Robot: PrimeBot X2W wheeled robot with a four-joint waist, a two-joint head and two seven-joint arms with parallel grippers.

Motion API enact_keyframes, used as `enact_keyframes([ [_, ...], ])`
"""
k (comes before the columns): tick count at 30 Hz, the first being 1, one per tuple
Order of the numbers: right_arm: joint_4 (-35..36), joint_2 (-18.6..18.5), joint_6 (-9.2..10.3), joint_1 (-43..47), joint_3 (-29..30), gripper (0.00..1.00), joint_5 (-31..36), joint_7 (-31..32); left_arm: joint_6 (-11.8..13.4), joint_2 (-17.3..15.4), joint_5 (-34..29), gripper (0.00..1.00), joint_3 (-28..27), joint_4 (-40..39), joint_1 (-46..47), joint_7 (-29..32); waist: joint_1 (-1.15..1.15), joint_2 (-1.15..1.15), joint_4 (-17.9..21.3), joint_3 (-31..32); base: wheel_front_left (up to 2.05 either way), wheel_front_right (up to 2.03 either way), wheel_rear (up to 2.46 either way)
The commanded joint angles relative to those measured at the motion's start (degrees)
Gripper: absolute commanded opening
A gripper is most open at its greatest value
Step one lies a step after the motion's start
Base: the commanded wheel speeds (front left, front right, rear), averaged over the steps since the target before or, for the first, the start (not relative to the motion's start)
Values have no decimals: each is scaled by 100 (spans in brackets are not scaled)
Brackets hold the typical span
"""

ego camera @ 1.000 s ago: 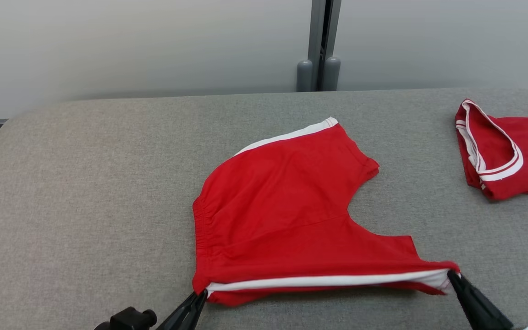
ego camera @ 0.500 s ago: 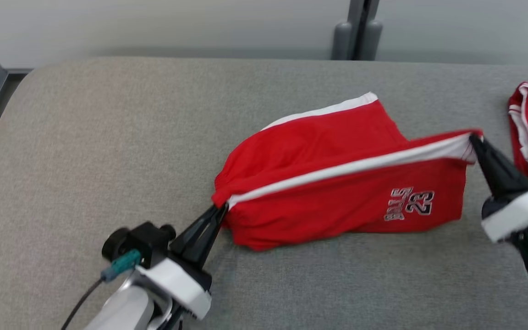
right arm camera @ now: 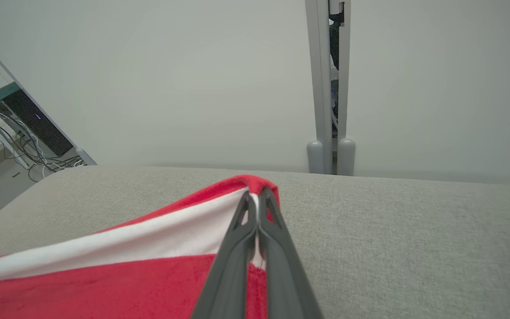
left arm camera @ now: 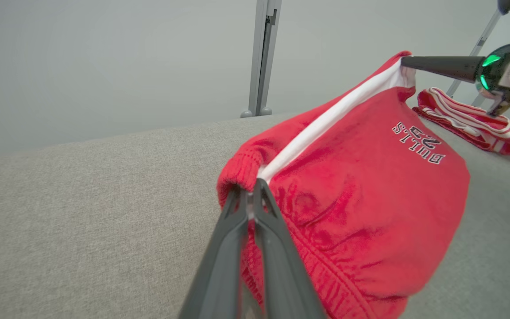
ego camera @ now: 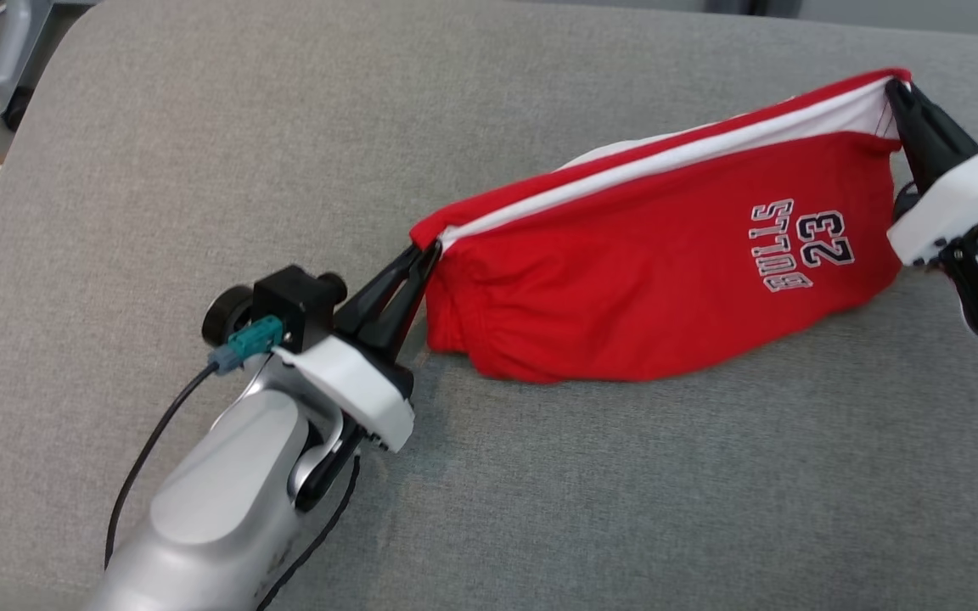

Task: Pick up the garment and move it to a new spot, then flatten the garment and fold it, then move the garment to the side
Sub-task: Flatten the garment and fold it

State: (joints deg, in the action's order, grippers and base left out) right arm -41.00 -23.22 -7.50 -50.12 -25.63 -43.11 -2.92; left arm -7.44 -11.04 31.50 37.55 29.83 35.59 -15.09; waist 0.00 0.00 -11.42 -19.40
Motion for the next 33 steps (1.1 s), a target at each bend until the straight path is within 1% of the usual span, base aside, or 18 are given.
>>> enact_keyframes([
  [1,-191,3,0,-236,-58,0,24,-93,-2,28,38,0,5,61,211,-6,0,0,-134,-168,0,0,0],
  [6,-980,137,0,-758,-316,0,87,-218,-2,169,107,0,117,354,521,-6,0,0,-245,-334,0,0,0],
  [10,-1362,237,0,-974,-533,0,21,-333,-2,225,193,0,233,555,683,-6,0,0,-273,-372,0,0,0],
  [11,-1430,261,0,-1000,-587,26,-5,-361,-2,242,193,0,229,577,707,-6,0,0,-269,-370,0,0,0],
  [12,-1484,286,0,-1014,-640,51,-37,-391,-2,252,190,39,218,599,709,-6,0,0,-257,-355,0,0,0],
  [13,-1529,298,0,-1016,-707,100,-67,-392,-2,257,180,91,198,605,709,-6,0,0,-245,-336,0,0,0],
  [14,-1529,298,0,-1016,-707,100,-67,-392,-2,257,180,91,198,605,709,-6,0,0,-245,-336,0,0,0],
  [15,-1569,309,0,-1007,-767,100,-108,-392,-2,258,160,100,178,609,694,-6,0,0,-231,-308,0,0,0],
  [18,-1630,274,0,-923,-927,100,-235,-475,-2,254,153,100,116,564,560,-6,0,0,-191,-195,0,0,0],
  [22,-1588,189,0,-741,-1146,100,-446,-631,-2,234,29,100,-214,377,269,-6,0,0,-156,13,0,0,0],
  [24,-1556,117,0,-616,-1252,100,-557,-692,27,239,-78,100,-484,205,93,-6,0,0,-154,122,0,0,0],
  [29,-1600,-27,0,-249,-1447,100,-821,-793,298,349,-547,100,-1462,-667,-655,-2,0,0,-196,380,0,0,0],
  [33,-1658,-80,0,25,-1571,100,-1013,-797,393,470,-989,100,-2132,-1281,-1313,-2,0,0,-253,526,0,0,0],
])
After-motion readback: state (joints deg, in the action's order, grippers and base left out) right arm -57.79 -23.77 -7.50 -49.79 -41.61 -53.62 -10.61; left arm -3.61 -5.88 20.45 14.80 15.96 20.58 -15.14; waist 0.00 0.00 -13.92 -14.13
